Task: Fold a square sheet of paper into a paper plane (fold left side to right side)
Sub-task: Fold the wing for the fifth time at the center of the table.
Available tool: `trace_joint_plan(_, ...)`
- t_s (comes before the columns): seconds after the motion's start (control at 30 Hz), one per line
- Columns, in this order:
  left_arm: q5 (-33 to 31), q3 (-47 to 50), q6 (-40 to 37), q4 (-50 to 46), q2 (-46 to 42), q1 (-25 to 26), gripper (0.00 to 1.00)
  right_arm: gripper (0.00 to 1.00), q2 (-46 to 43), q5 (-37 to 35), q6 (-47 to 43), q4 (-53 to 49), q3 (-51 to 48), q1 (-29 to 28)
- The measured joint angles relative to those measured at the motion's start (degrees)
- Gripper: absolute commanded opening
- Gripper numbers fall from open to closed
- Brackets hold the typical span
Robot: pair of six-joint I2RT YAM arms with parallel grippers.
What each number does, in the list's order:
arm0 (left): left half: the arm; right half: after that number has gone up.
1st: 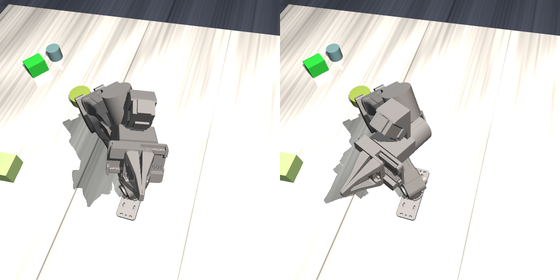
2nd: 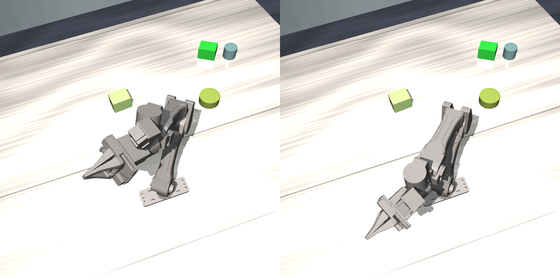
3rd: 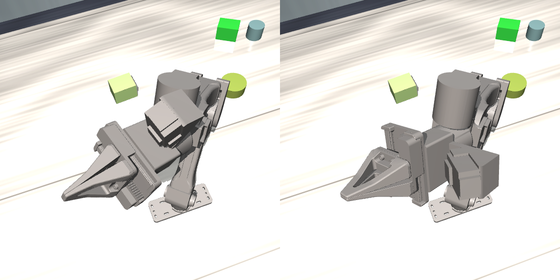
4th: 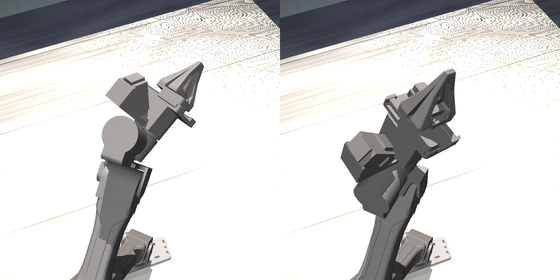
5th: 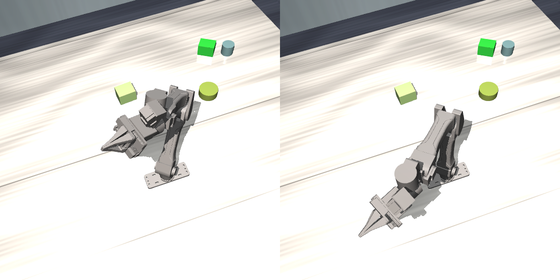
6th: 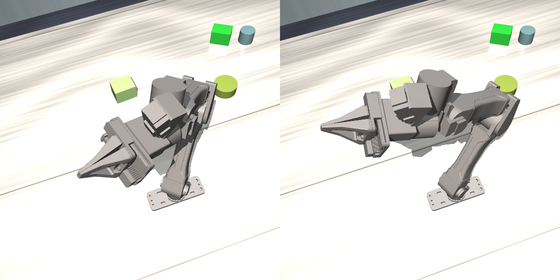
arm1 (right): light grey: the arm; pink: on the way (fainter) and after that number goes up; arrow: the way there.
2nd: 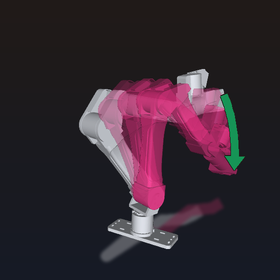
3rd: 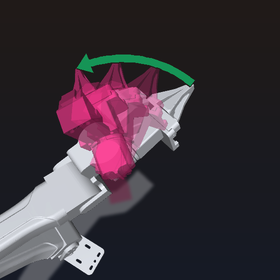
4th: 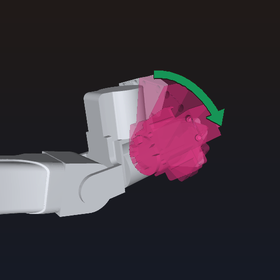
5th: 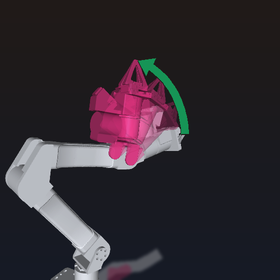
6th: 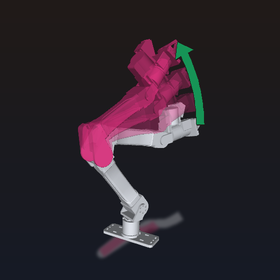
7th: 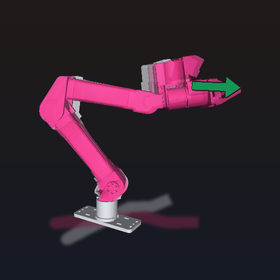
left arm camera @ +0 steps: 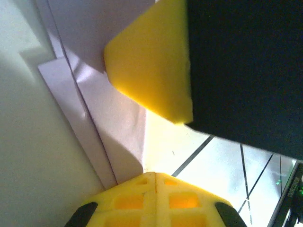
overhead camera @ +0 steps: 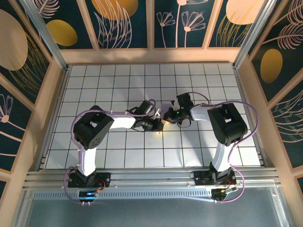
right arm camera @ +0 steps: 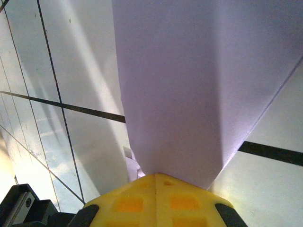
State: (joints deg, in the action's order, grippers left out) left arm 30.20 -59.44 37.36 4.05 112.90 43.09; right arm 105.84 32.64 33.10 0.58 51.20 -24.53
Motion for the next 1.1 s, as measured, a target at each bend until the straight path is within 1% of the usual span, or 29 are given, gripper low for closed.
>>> trace_joint_plan(0.17,-0.3,1.2,-0.3,-0.2,-1.0,0.4,0.02,0.00,0.1,0.1,0.0,-0.2,0.1,0.0)
trace_joint_plan(0.53,0.0,4.8,0.6,2.8,-2.8,0.8,0.02,0.00,0.1,0.3,0.0,-0.5,0.2,-0.1)
trace_joint_plan(0.77,2.1,6.4,1.3,2.3,-3.8,1.2,0.03,0.00,0.1,0.3,-0.2,-0.9,0.5,-0.2)
trace_joint_plan(0.93,4.0,7.9,2.8,1.5,-6.2,1.8,0.05,0.00,0.2,0.0,-0.8,-2.6,1.6,-0.2)
trace_joint_plan(0.97,4.1,8.2,3.3,1.8,-7.3,1.7,0.07,0.01,0.2,-0.5,-1.2,-3.5,2.3,-0.3)
trace_joint_plan(1.0,4.1,8.5,3.6,2.1,-8.7,1.4,0.09,0.03,0.2,-1.4,-1.5,-4.6,3.2,-0.3)
trace_joint_plan(1.07,3.8,9.3,4.3,2.8,-12.0,0.5,0.08,0.09,0.1,-2.8,-2.3,-6.4,5.2,-0.3)
trace_joint_plan(1.1,3.5,9.7,4.5,3.1,-14.1,-0.3,0.10,0.12,-0.1,-3.5,-2.8,-7.5,6.5,-0.3)
